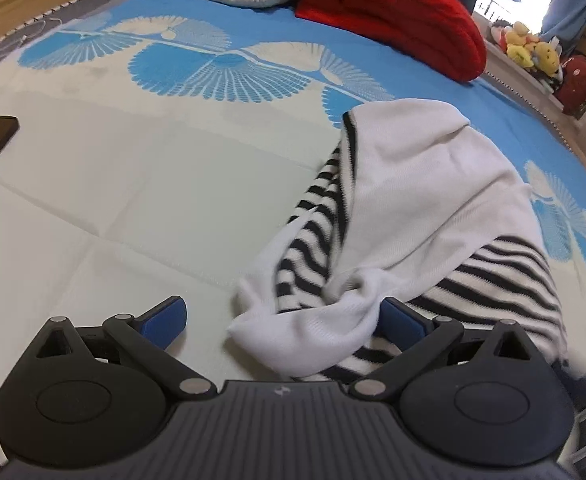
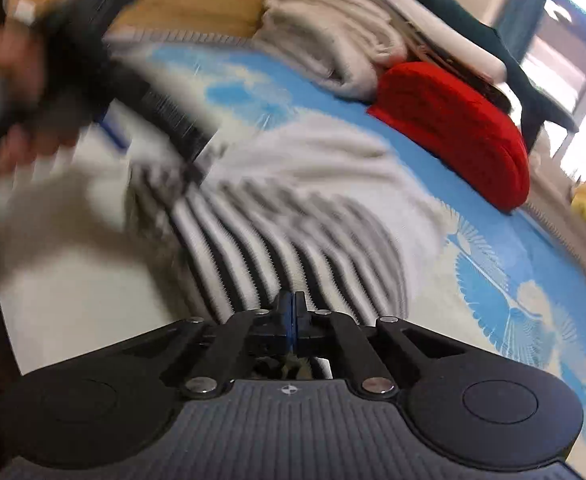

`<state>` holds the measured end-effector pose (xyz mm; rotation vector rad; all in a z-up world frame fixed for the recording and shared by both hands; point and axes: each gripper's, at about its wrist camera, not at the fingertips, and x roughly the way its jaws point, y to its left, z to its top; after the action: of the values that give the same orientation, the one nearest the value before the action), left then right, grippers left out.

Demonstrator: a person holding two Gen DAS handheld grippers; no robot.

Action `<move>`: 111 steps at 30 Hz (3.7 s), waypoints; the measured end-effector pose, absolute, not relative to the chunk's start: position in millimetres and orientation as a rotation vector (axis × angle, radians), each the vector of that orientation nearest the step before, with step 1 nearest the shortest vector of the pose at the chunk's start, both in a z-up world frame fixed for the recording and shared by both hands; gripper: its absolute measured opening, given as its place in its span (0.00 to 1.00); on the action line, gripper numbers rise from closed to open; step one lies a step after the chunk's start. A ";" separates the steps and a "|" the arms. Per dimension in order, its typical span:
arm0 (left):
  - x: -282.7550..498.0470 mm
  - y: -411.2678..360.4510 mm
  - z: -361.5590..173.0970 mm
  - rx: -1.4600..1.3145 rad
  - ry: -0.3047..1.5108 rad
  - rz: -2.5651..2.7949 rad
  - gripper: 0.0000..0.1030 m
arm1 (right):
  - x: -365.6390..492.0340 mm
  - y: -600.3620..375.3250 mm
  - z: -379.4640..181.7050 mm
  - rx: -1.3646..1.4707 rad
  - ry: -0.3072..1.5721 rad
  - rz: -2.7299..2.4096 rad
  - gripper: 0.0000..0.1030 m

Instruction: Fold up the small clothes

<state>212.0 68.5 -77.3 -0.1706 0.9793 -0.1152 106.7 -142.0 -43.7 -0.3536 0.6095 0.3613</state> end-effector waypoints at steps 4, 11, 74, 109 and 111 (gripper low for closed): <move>218.4 81.9 -58.0 -0.248 0.884 -0.074 1.00 | 154.0 -183.3 5.5 -0.186 0.565 0.307 0.14; 296.1 63.5 -4.7 -0.200 0.762 -0.340 1.00 | 245.2 -224.6 -4.5 0.011 0.637 0.209 0.51; 348.5 46.9 -81.6 0.003 0.934 -0.465 0.85 | 204.6 -200.4 -25.8 -0.261 0.776 0.663 0.41; 198.6 97.0 -105.7 -1.018 1.166 0.052 0.58 | 417.6 -264.5 -116.0 0.340 1.213 0.514 0.91; 208.0 95.0 -100.8 -0.948 1.165 0.021 0.41 | 415.4 -263.8 -121.7 0.374 1.206 0.536 0.76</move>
<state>208.0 95.0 -100.8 -0.9477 1.1653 0.0207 415.4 -263.8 -121.7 0.3742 1.2055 0.5365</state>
